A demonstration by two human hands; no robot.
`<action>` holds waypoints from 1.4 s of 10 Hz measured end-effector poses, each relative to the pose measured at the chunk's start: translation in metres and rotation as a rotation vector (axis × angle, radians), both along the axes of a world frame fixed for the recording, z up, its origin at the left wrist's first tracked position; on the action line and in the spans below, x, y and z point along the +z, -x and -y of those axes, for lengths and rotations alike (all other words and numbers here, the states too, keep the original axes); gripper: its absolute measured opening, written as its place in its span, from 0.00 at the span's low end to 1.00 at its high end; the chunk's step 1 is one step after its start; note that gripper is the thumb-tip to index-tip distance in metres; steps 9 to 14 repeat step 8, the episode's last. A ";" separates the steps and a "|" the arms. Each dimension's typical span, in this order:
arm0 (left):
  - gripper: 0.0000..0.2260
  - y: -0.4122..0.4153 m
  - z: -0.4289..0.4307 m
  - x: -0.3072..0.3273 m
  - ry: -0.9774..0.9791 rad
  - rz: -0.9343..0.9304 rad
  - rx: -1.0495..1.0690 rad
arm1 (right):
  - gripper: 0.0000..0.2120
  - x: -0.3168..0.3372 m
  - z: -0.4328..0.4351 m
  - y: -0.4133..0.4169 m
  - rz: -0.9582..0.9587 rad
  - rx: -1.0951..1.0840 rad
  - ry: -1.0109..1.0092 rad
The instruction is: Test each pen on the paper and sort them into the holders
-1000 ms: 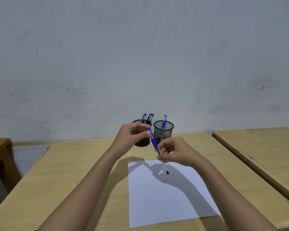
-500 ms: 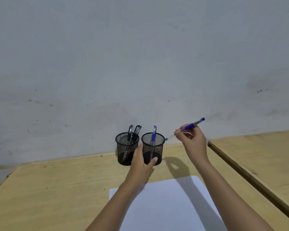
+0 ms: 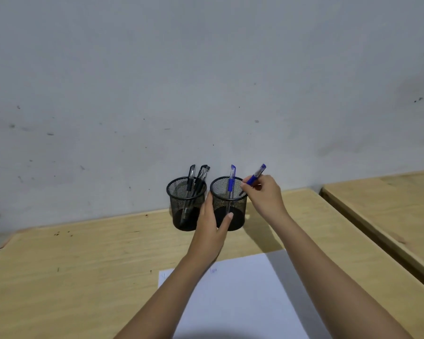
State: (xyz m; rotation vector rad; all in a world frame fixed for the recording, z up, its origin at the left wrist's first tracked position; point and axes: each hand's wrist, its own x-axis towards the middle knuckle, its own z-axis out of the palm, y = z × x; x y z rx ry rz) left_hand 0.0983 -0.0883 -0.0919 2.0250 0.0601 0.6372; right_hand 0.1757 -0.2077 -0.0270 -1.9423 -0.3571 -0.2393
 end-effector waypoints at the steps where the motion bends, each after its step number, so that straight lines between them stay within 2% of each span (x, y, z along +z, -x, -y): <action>1: 0.31 -0.001 0.000 -0.004 0.026 -0.006 0.003 | 0.07 -0.003 -0.001 -0.004 -0.010 0.006 0.032; 2: 0.32 -0.004 0.000 -0.009 0.043 -0.012 0.010 | 0.09 -0.002 -0.001 -0.003 -0.038 0.003 0.039; 3: 0.32 -0.003 0.000 -0.007 0.046 -0.023 0.008 | 0.07 -0.001 0.002 0.002 -0.055 0.020 0.014; 6: 0.27 0.009 -0.001 0.007 0.047 -0.099 -0.005 | 0.08 0.008 0.019 0.031 -0.106 0.047 -0.033; 7: 0.14 0.033 0.002 0.019 0.078 -0.140 -0.050 | 0.12 0.007 0.031 0.048 -0.132 0.041 -0.029; 8: 0.12 0.077 0.007 0.018 0.184 -0.157 -0.164 | 0.11 -0.005 0.048 0.077 -0.173 0.051 -0.024; 14: 0.12 0.077 0.007 0.018 0.184 -0.157 -0.164 | 0.11 -0.005 0.048 0.077 -0.173 0.051 -0.024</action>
